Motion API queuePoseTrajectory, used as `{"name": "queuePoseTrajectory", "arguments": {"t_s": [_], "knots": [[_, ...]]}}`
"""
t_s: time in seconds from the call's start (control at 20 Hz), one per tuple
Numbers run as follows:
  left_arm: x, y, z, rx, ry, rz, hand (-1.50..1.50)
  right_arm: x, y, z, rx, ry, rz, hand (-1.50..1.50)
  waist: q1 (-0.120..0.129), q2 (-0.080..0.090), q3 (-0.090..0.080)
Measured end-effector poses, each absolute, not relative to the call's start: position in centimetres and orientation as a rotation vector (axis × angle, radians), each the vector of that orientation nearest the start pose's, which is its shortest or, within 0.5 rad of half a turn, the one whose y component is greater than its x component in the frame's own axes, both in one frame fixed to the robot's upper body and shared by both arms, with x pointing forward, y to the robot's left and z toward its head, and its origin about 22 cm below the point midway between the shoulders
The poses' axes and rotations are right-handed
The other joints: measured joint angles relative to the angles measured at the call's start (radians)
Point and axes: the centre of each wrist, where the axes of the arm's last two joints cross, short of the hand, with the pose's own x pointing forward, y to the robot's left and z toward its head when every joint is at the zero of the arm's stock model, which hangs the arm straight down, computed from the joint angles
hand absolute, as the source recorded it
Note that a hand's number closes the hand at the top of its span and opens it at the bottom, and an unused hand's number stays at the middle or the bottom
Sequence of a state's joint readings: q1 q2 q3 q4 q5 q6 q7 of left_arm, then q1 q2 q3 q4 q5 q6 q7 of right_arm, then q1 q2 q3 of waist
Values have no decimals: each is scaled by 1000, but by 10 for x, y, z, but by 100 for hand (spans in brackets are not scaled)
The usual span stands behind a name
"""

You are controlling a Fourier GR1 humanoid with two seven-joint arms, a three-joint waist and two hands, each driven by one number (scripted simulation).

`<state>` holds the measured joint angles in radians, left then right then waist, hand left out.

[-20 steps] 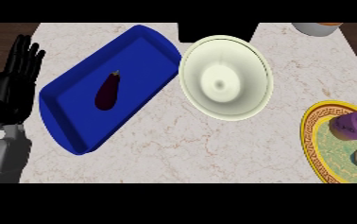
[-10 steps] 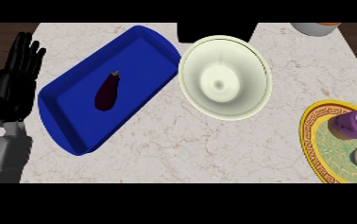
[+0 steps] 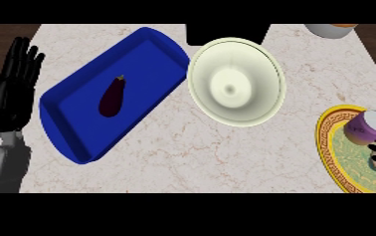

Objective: Pick the cupcake from the plate and place it in the bowl

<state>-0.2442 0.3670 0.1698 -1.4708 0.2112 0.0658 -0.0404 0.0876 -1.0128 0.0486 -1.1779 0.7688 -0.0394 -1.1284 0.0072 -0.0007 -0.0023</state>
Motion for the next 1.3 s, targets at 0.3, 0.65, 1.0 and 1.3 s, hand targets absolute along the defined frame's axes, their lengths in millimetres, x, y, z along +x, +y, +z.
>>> {"name": "queuePoseTrajectory", "arguments": {"t_s": [0.3,0.65,1.0,1.3], "knots": [[298,331,85,240,-1790,34,0,204,-495,56,-413,-1383,1958,-150,-2,0,0],[293,329,83,232,-1785,28,0,219,-498,39,-438,-1330,1948,-150,0,1,0],[294,328,83,237,-1793,25,0,234,-492,30,-451,-1378,1942,150,-2,1,-3],[295,324,85,234,-1789,25,0,241,-493,31,-470,-1423,1932,150,0,2,-4]]}}
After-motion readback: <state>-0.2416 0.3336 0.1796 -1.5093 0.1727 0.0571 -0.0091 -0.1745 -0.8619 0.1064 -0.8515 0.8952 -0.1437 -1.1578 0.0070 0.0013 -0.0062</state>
